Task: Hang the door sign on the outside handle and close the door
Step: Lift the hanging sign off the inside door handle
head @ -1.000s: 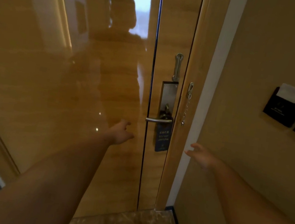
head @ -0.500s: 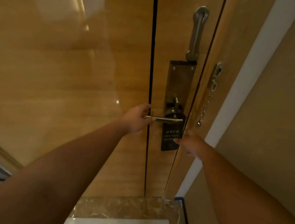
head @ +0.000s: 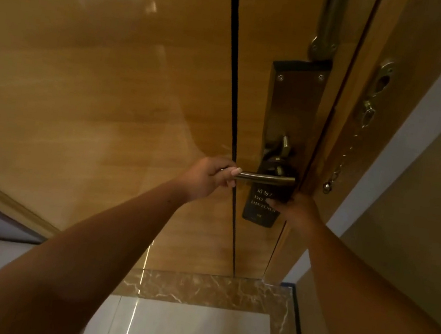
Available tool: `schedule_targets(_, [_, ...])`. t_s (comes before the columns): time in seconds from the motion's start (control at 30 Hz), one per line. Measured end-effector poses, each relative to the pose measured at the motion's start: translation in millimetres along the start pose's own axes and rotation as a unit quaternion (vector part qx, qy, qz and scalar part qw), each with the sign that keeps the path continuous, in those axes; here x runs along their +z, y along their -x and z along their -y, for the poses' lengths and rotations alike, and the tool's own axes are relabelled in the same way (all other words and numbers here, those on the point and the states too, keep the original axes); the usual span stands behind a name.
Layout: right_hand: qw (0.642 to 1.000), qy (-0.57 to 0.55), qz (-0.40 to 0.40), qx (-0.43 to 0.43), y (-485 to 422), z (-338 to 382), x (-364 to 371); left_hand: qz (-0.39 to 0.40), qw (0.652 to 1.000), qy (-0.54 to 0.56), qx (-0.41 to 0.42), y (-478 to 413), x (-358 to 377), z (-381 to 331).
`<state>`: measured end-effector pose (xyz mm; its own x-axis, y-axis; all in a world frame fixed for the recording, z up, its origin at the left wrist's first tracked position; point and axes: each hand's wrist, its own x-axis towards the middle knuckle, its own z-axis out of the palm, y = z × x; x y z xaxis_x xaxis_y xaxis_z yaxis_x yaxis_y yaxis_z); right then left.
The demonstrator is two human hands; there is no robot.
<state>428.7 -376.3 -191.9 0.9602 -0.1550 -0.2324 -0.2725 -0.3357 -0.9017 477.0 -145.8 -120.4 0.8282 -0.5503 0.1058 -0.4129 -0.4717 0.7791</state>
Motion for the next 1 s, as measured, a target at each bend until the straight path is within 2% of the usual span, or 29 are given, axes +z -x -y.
schedule_targets(0.1, [0.998, 0.054, -0.042, -0.014, 7.6, -4.1, -2.9, 0.012, 1.0, 0.015, -0.002, -2.2, 0.1, 7.2])
schedule_targets(0.33, [0.982, 0.18, -0.046, -0.014, 38.0, -0.9, -16.1, 0.01, 0.999, 0.03, -0.01, -3.0, 3.8, 13.6])
schedule_targets(0.5, [0.987, 0.146, -0.061, -0.007, 67.1, 17.7, -16.9, 0.022, 1.0, 0.015, -0.008, -4.7, -3.4, -0.9])
schedule_targets(0.63, [0.986, 0.155, -0.069, 0.001, 84.0, 37.5, -7.6, -0.059, 0.998, 0.008, 0.001, 4.7, -20.1, -8.3])
schedule_targets(0.8, [0.964, 0.221, -0.139, 0.044, 93.0, 54.7, 37.2, -0.1, 0.994, -0.005, -0.045, 21.8, -57.8, 1.4])
schedule_targets(1.0, [0.975, 0.137, -0.167, 0.046, 89.8, 80.5, 90.5, -0.112, 0.99, -0.025, -0.084, 45.2, -104.6, 19.9])
